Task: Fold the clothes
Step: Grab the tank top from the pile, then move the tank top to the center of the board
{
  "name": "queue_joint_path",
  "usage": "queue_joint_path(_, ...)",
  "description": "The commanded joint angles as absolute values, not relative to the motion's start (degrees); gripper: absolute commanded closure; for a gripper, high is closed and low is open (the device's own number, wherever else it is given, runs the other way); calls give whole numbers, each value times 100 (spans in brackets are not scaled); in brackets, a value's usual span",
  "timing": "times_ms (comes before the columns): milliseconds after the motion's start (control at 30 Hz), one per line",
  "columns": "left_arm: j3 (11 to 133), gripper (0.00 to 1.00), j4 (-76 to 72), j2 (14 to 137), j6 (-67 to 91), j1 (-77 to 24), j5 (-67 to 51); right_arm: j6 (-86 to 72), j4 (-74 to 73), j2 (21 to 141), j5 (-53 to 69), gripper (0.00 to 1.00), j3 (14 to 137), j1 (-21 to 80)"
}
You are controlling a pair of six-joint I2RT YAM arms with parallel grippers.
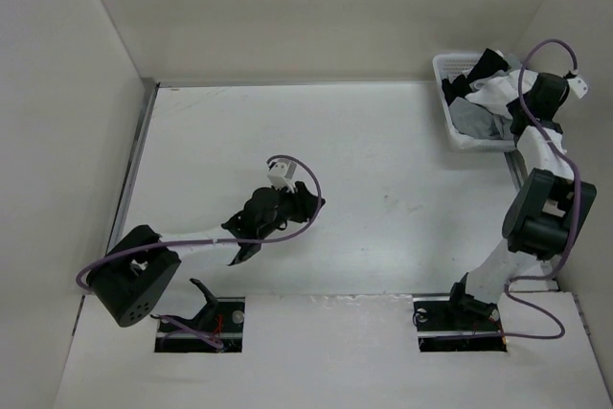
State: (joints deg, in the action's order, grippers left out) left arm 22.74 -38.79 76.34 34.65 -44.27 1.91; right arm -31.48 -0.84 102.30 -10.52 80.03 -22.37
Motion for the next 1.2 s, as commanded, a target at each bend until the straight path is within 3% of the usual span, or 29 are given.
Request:
queue_joint_path(0, 2364, 64, -4140, 7453, 3533, -4364, 141, -3217, 396, 8705, -888, 100, 7814, -1720)
queue_joint_path(333, 2601, 65, -2823, 6277, 3867, -3723, 220, -3550, -914, 6699, -870, 98, 8165, 942)
queue_joint_path(467, 2628, 65, -2190, 5583, 4139, -3319, 229, -4015, -879, 6329, -993, 94, 7447, 1866)
queue_joint_path(567, 2505, 65, -1882, 5116, 4289, -3037, 290, -4498, -529, 6258, -967, 91, 6245, 2323)
queue_joint_path(700, 2338, 65, -1583, 4878, 4386, -2756, 360, -4773, 174, 6845, -870, 74, 5090, 2474)
queue_joint_path(833, 2276, 65, -1231, 4887, 4360, -2553, 378, -4290, 194, 7286, -940, 56, 4983, 2386)
queue_joint_path(900, 2206, 65, -1056, 4904, 4316, -2579, 430, -4053, 115, 7199, -1080, 53, 4835, 2631)
queue_joint_path(933, 2154, 65, -968, 4922, 4272, -2614, 500, -4000, 10, 7111, -1125, 57, 4721, 2815)
queue_joint_path(1067, 2013, 70, -546, 5010, 4122, -2799, 747, -4130, -473, 6698, -1055, 90, 4124, 3719)
queue_joint_path(1167, 1995, 74, -335, 5062, 4061, -2974, 861, -4525, -790, 6601, -993, 97, 3798, 4650)
